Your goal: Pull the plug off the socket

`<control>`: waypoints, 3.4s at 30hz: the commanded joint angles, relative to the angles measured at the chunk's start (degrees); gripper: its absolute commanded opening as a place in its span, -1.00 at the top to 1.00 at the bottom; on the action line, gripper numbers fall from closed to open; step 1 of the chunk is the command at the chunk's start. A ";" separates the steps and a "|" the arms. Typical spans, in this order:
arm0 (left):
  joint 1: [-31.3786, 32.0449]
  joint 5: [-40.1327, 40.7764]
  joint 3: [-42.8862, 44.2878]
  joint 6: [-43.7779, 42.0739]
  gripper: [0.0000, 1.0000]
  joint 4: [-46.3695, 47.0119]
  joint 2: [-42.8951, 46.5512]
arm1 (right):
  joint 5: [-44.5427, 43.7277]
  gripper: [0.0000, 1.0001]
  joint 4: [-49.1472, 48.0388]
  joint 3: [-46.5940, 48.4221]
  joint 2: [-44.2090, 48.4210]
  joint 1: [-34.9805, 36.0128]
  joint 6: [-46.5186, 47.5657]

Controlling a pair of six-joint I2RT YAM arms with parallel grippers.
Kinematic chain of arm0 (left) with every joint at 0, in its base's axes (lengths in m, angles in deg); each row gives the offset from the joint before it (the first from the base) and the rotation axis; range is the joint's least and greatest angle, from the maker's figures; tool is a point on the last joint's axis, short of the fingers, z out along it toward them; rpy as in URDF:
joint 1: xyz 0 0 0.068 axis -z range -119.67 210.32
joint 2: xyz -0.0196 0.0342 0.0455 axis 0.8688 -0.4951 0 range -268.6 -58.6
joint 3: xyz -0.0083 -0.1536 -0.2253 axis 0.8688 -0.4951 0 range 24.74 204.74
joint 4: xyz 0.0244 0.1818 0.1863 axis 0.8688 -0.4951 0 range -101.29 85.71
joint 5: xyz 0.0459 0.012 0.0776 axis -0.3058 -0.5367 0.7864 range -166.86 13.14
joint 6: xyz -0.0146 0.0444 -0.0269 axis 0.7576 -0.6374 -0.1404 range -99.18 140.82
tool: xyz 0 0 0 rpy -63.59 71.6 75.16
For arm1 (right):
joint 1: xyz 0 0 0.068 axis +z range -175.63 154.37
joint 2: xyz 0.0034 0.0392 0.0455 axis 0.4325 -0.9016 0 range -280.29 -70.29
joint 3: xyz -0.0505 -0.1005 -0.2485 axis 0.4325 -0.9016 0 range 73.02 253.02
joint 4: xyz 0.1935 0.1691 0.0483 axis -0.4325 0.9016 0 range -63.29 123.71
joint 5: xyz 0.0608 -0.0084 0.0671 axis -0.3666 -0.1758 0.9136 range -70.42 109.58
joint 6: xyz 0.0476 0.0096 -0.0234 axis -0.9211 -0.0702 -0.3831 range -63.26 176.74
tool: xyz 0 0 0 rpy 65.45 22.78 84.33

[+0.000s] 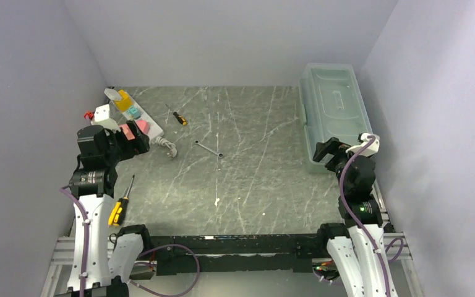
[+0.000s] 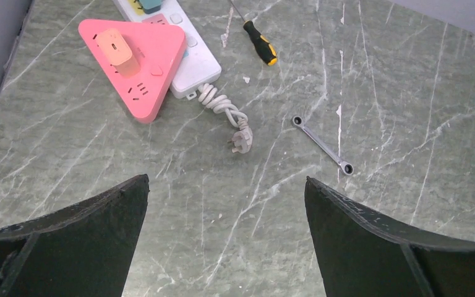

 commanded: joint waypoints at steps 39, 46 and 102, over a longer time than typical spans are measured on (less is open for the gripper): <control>6.37 7.65 9.42 11.41 -0.39 16.21 -49.45 | -2.83 -0.99 -2.11 0.84 3.36 -0.16 -0.58; 6.51 7.79 12.18 11.02 -0.19 15.71 -55.31 | -2.60 -0.99 -2.03 1.13 2.81 -0.16 -0.45; 27.52 -0.69 -5.05 22.36 1.00 8.42 -40.31 | -0.41 -0.99 -1.78 1.29 2.31 -0.16 -0.32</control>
